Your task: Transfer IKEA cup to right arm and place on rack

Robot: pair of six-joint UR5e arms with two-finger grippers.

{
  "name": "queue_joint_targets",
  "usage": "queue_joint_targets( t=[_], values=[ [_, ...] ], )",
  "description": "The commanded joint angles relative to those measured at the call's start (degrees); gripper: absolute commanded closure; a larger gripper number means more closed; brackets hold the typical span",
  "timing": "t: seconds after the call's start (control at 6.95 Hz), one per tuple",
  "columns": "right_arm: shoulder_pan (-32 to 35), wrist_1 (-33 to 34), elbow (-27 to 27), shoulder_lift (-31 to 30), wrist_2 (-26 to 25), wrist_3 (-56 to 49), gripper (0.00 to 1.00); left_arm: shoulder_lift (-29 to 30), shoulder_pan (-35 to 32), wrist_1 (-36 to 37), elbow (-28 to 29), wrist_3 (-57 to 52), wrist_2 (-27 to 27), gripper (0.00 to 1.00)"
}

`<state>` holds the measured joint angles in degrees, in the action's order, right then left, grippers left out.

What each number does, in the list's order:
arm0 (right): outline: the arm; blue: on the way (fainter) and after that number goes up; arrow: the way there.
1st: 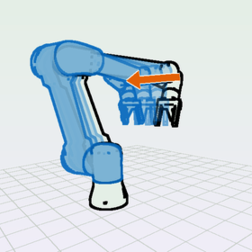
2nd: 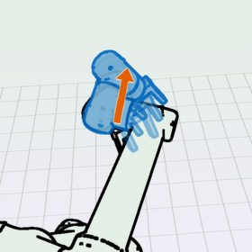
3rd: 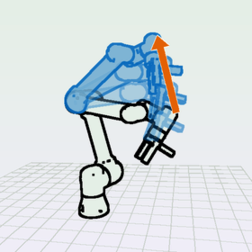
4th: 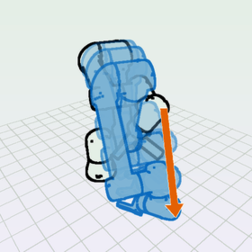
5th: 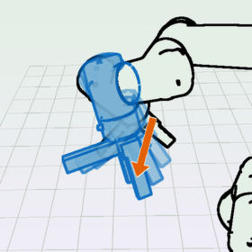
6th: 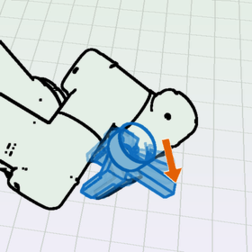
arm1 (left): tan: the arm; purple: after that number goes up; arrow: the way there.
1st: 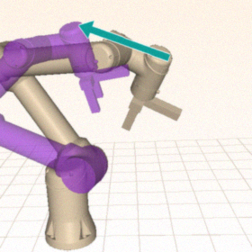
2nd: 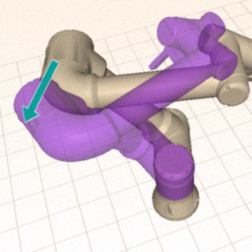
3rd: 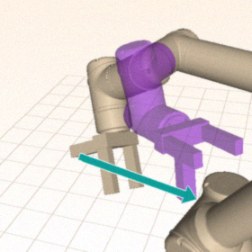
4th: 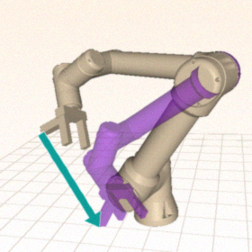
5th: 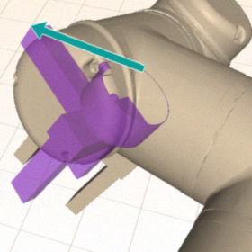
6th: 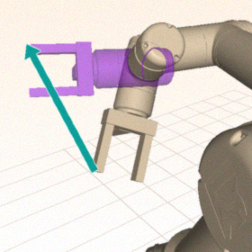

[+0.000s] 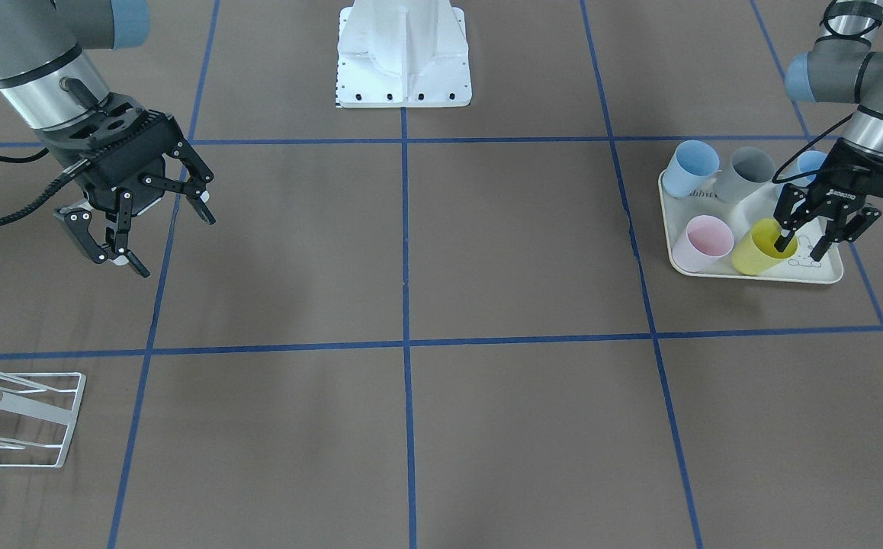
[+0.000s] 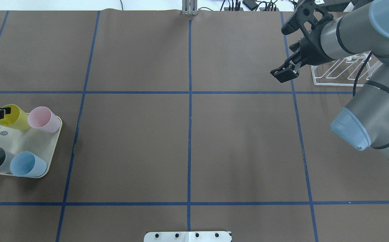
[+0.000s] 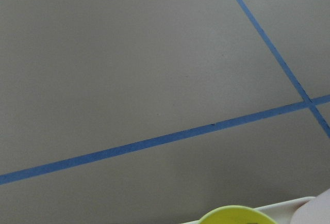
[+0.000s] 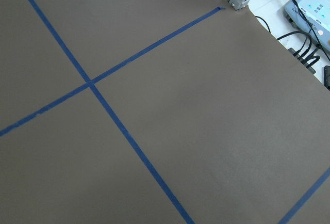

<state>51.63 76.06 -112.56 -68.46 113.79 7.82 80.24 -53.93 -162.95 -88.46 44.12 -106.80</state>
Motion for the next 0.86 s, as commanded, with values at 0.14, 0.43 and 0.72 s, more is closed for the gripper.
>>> queue_joint_targets(
  t=[0.14, 0.43, 0.72],
  values=[
    [-0.2, 0.0, 0.1, 0.0, -0.2, 0.0, 0.01, -0.1, 1.1, -1.7, 0.1, 0.3, 0.0, 0.55],
    [-0.3, 0.0, 0.1, 0.0, -0.2, 0.0, 0.01, -0.4, 1.2, -1.9, 0.1, 0.1, 0.0, 0.81],
    [-0.7, 0.1, 0.3, 0.0, -0.2, 0.1, 0.01, -0.7, 1.1, -2.8, 0.0, 0.2, -0.2, 1.0]
  ],
)
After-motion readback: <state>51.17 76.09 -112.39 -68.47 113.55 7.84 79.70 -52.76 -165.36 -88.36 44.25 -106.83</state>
